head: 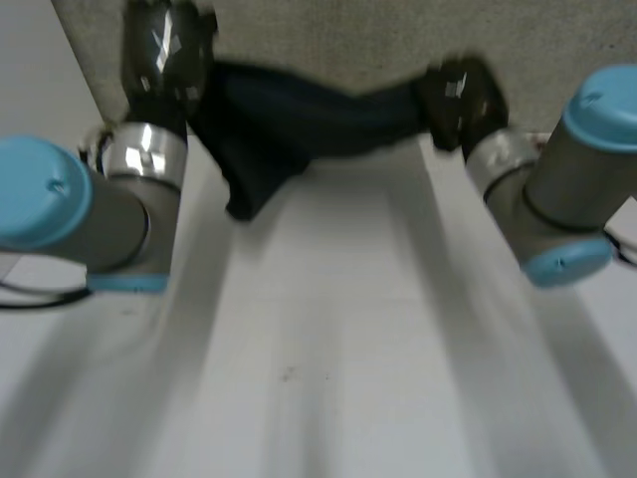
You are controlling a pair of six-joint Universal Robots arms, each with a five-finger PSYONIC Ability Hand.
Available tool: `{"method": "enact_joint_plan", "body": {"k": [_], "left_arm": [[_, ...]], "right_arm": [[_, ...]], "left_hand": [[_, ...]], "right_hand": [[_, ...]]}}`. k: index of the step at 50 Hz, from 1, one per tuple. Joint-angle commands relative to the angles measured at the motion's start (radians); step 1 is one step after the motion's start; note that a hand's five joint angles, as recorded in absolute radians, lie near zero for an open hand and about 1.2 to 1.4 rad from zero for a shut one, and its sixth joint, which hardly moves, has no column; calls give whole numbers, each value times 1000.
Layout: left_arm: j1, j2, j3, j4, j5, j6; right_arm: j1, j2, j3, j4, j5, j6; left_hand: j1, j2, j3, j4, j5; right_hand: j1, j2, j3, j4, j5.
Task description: Fold the shorts.
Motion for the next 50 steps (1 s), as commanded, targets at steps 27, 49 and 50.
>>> {"method": "enact_joint_plan", "body": {"k": [27, 49, 50], "left_arm": [[-261, 185, -478, -812, -294, 84], [-274, 346, -397, -808, -287, 1], [-257, 347, -383, -803, -281, 1]], "right_arm": [[-42, -282, 692, 402, -32, -225], [-137, -377, 827, 377, -130, -263], [-138, -376, 827, 374, -138, -263]], "left_hand": [[252, 195, 202, 193, 246], [-966, -1023, -1016, -1025, -972], [-963, -1020, -1013, -1022, -969]], "right_hand": [[418, 219, 221, 201, 227], [418, 219, 221, 201, 227], [418, 219, 221, 201, 227]]}}
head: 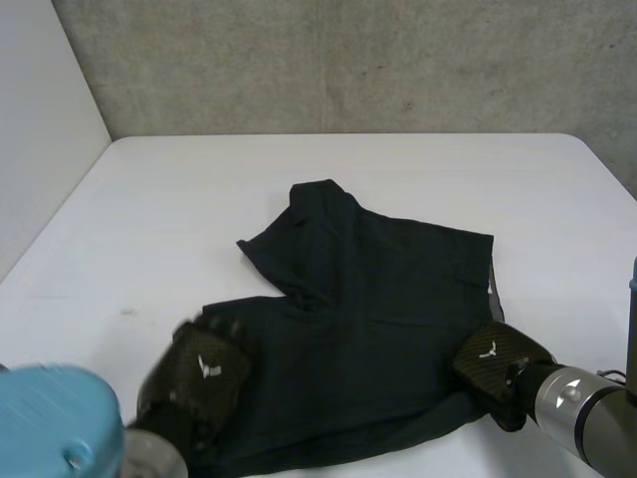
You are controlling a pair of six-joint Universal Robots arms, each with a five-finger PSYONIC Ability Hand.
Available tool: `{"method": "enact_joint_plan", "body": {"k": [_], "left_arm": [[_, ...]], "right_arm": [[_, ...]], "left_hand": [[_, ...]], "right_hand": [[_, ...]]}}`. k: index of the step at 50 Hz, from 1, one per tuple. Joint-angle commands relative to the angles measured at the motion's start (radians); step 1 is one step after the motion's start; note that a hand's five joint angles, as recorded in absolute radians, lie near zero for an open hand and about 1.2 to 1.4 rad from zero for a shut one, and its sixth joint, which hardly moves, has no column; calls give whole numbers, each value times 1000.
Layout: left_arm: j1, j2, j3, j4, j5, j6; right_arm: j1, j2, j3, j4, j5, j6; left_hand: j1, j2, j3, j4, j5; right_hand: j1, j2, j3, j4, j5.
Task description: Fold the shorts.
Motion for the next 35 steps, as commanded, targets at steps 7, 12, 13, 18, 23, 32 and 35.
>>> {"method": "enact_joint_plan", "body": {"k": [7, 12, 13, 18, 23, 32, 35], "left_arm": [[250, -11, 217, 197, 275, 3], [362, -157, 295, 347, 480, 3], [378, -209, 342, 363, 508, 3], [392, -390, 496, 339, 517, 6], [395, -543, 643, 260, 523, 15], [401, -671, 746, 161, 571, 92], [402, -683, 749, 157, 580, 96]], "right_arm": [[-1, 5, 14, -43, -47, 41], [2, 6, 24, -63, -47, 41], [2, 6, 26, -67, -47, 41], [0, 11, 35, -93, -47, 42], [0, 14, 38, -115, -46, 42], [-1, 20, 38, -142, -44, 42], [-1, 27, 38, -149, -44, 42]], "left_hand": [[95, 73, 71, 78, 72], [213, 190, 188, 196, 190], [242, 219, 217, 225, 219], [307, 284, 282, 289, 283], [330, 308, 306, 313, 307], [318, 296, 294, 301, 295], [324, 302, 300, 307, 301]], "right_hand": [[411, 219, 213, 201, 227], [411, 219, 213, 201, 227], [411, 219, 213, 201, 227], [411, 219, 213, 201, 227], [411, 219, 213, 201, 227], [411, 219, 213, 201, 227], [411, 219, 213, 201, 227]]}}
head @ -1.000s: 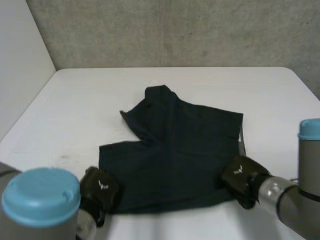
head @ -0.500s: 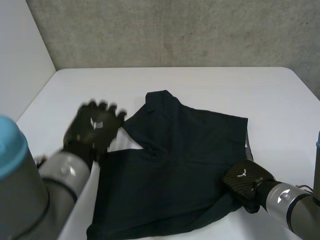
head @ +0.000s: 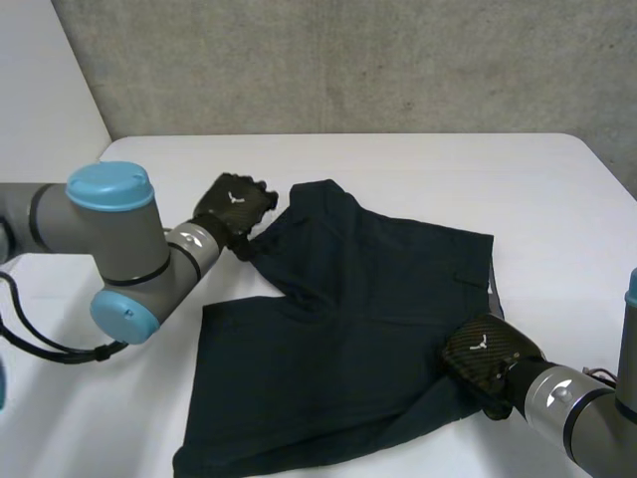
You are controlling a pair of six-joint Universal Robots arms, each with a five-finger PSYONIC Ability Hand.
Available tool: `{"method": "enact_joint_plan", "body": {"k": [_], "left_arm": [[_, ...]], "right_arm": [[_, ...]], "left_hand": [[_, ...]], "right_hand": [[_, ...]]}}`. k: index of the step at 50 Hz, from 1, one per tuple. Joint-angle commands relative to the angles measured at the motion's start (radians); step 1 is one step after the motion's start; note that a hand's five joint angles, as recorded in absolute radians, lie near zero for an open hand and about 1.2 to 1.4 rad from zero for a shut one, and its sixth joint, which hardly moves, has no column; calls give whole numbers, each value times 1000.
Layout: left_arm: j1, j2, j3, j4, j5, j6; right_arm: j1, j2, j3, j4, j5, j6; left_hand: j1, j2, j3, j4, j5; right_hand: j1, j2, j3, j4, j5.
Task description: Fold the shorts.
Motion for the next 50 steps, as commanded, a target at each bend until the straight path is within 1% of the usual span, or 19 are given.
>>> {"method": "enact_joint_plan", "body": {"k": [1, 6, 9, 11, 14, 16, 18, 19, 24, 27, 32, 34, 37, 39, 40, 41, 44, 48, 50], "left_arm": [[3, -51, 26, -37, 36, 44], [3, -71, 38, -40, 30, 52], [3, -80, 41, -40, 24, 52], [6, -83, 41, -38, 15, 52], [11, -89, 42, -38, -16, 56], [14, -95, 42, -40, -68, 76], [14, -100, 38, -40, -109, 99], [14, -97, 32, -40, -153, 130], [0, -94, 19, -40, -269, 211], [-12, -90, 10, -40, -316, 216], [-46, -84, 6, -42, -369, 211], [-60, -83, 6, -46, -408, 210], [-77, -84, 0, -60, -438, 204], [-84, -84, -4, -61, -439, 200], [-87, -84, -4, -61, -439, 199], [-92, -83, -5, -61, -439, 199], [-94, -66, -7, -63, -444, 188], [-89, 12, -33, -63, -444, 148], [-87, 55, -57, -63, -441, 118]], "right_arm": [[-1, 15, 0, -19, 0, 0], [-1, 32, 0, -26, 0, 0], [0, 44, -2, -26, 0, 0], [0, 52, -2, -26, 0, 0], [0, 55, -2, -26, 0, 0], [0, 57, -2, -26, 2, 0], [0, 57, -2, -26, 3, 0], [0, 57, -2, -26, 3, 0], [0, 57, -2, -26, 3, 0], [0, 57, -2, -26, 3, 2], [0, 55, -2, -26, 5, 28], [0, 55, -3, -26, 5, 44], [0, 55, -3, -26, 3, 49], [2, 55, -3, -26, 3, 49], [2, 55, -3, -26, 5, 49], [2, 55, -3, -26, 5, 49], [2, 55, -3, -26, 3, 51], [-1, 54, -3, -27, 2, 52], [-1, 52, -3, -27, 0, 55]], "left_hand": [[85, 84, 84, 77, 76], [193, 192, 193, 186, 184], [431, 429, 430, 423, 421], [668, 667, 667, 660, 659], [786, 785, 786, 779, 777], [898, 897, 897, 890, 889], [916, 915, 915, 908, 907], [916, 915, 915, 908, 907], [910, 909, 909, 902, 901], [901, 900, 901, 894, 892], [898, 897, 898, 891, 889], [892, 891, 892, 885, 883], [852, 850, 851, 844, 842], [790, 789, 789, 782, 781], [723, 722, 722, 715, 714], [519, 517, 518, 511, 510], [131, 129, 130, 123, 122], [-64, -65, -65, -72, -73], [-88, -89, -89, -96, -97]], "right_hand": [[409, 219, 214, 201, 227], [409, 219, 214, 201, 227], [409, 219, 214, 201, 227], [409, 219, 214, 201, 227], [409, 219, 214, 201, 227], [409, 219, 214, 201, 227], [409, 219, 214, 201, 227], [409, 219, 214, 201, 227], [409, 219, 214, 201, 227], [409, 219, 214, 201, 227], [409, 219, 214, 201, 227], [409, 219, 214, 201, 227], [409, 219, 214, 201, 227], [409, 219, 214, 201, 227], [409, 219, 214, 201, 227], [409, 219, 214, 201, 227], [409, 219, 214, 201, 227], [409, 219, 214, 201, 227], [409, 219, 214, 201, 227]]}}
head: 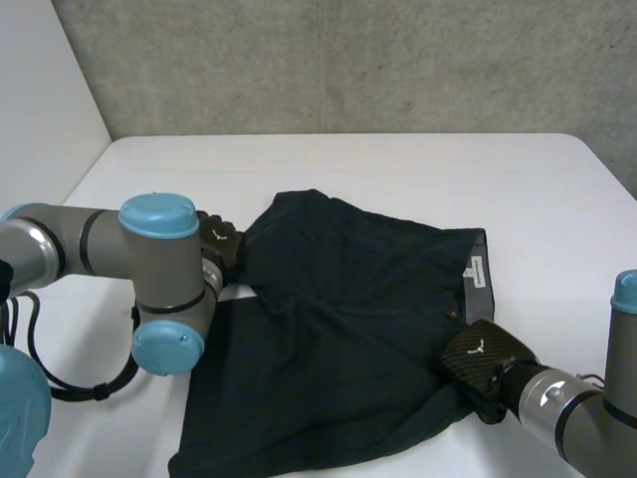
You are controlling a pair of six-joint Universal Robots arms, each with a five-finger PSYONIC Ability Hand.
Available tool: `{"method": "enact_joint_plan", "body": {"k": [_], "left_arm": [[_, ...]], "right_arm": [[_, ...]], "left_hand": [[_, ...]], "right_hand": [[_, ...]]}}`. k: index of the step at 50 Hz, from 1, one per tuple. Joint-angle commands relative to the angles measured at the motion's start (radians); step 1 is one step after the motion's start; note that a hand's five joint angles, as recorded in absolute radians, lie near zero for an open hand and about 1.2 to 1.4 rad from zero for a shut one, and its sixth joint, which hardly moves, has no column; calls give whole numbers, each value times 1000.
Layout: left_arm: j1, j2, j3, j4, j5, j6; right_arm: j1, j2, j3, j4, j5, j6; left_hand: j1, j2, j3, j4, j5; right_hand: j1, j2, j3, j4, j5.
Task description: Fold the shorts.
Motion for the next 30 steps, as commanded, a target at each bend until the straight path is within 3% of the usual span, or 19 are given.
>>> {"method": "enact_joint_plan", "body": {"k": [1, 10, 19, 30], "left_arm": [[6, 147, -65, 0, 8, -90], [-7, 474, -308, -49, 38, -307], [-58, 618, -496, -325, 137, -383], [-112, 804, -632, -356, 143, -485]], "right_arm": [[-2, -3, 0, -3, -3, 6], [1, -3, -12, -21, -8, 107], [-34, -3, -32, -66, -8, 272], [-125, -1, -67, -77, -11, 410]], "left_hand": [[-113, -140, -144, -134, -133], [-128, -155, -158, -149, -147], [-87, -114, -117, -108, -106], [-95, -123, -126, -117, -115]], "right_hand": [[409, 219, 214, 201, 224], [409, 219, 214, 201, 224], [409, 219, 214, 201, 224], [409, 219, 214, 201, 224]]}}
